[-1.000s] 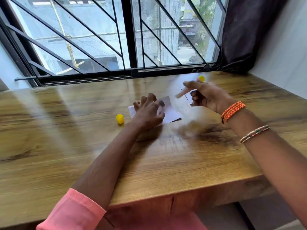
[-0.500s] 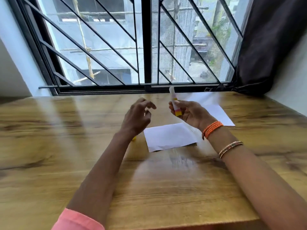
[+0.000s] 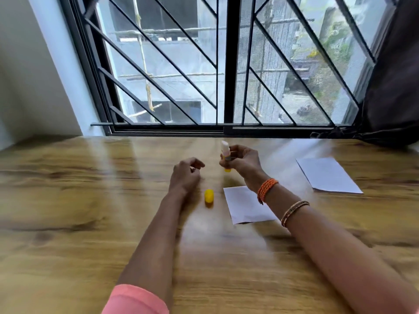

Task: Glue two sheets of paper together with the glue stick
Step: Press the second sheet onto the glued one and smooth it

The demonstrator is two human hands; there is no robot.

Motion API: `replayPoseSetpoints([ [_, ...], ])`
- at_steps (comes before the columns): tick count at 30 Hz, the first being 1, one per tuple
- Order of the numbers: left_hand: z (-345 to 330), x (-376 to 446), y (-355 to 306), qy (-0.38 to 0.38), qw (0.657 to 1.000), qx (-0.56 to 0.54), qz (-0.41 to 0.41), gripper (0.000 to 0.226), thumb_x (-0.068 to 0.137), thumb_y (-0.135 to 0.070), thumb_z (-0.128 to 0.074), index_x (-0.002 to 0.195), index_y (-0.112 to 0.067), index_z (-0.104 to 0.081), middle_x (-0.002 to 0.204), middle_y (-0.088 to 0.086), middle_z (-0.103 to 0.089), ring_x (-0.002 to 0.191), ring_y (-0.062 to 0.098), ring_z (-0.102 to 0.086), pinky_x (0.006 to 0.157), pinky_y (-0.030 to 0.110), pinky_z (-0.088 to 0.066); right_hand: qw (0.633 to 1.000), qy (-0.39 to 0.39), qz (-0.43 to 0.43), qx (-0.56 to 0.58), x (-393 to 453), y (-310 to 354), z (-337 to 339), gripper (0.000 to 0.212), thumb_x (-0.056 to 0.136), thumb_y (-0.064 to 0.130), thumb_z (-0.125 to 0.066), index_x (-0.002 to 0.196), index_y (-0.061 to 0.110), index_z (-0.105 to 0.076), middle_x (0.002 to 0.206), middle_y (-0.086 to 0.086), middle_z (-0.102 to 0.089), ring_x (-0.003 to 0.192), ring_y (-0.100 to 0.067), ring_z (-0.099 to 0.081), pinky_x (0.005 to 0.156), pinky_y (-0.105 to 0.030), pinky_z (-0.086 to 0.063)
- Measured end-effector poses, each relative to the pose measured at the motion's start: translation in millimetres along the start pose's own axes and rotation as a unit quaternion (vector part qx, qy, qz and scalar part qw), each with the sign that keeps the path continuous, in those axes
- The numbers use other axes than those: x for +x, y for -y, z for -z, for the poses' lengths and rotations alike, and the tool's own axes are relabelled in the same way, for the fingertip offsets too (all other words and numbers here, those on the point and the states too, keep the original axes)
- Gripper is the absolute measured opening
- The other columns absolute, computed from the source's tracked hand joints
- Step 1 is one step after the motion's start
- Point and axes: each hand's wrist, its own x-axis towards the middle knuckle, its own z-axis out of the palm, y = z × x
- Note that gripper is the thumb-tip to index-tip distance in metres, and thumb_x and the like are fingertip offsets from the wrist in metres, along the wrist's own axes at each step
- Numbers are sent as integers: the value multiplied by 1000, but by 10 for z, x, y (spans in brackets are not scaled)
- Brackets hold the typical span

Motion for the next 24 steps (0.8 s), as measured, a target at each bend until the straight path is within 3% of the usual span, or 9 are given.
replayPoseSetpoints([
  [4,-29,5,14,2,1000,5,0,35,78,2,-45,93,-15,-72,101,8,-72,94,26,-64,84,30,-48,999,-12,-9,-35,22,-68,-69,32,67,-13,-74,92,4,-63,82,-9,-67,76,-18,-62,71,-29,-54],
  [8,-33,-6,16,-5,1000,10,-4,36,78,1,-44,93,-15,-72,100,7,-72,92,26,-64,85,32,-49,999,3,-15,-45,59,-55,-51,36,66,-14,-74,92,5,-60,77,-4,-64,74,-17,-62,70,-27,-54],
  [11,-35,-25,1,-35,999,13,-34,38,77,4,-43,101,-14,-67,96,8,-69,87,27,-63,80,34,-51,999,16,-19,-42,85,-75,-17,41,67,-16,-73,102,0,-59,80,-5,-63,74,-16,-62,70,-27,-55],
  [13,-34,-32,-22,-84,994,18,-66,41,76,4,-42,107,-14,-64,94,8,-68,86,27,-63,76,36,-53,998,23,-18,-52,109,-88,8,43,67,-17,-72,105,-1,-60,83,-8,-63,79,-20,-63,78,-33,-56],
  [17,3,-58,-106,-172,979,3,-105,37,80,-1,-45,110,-14,-61,89,7,-67,76,23,-62,69,32,-50,995,45,-17,-90,122,-82,36,40,68,-15,-71,97,11,-62,91,-13,-64,90,-24,-62,89,-41,-54],
  [22,34,-181,-272,-204,958,19,-200,34,75,-5,-44,102,-15,-62,74,1,-64,60,18,-55,57,33,-50,992,78,-16,-95,65,28,148,57,70,-11,-70,120,3,-49,98,-11,-59,94,-24,-60,83,-33,-53],
  [24,11,-265,-402,-196,948,25,-250,32,76,-7,-44,100,-15,-63,68,-4,-61,56,15,-54,54,31,-49,988,58,21,-143,12,133,336,52,73,-5,-67,121,4,-50,104,-9,-58,99,-21,-58,82,-28,-52],
])
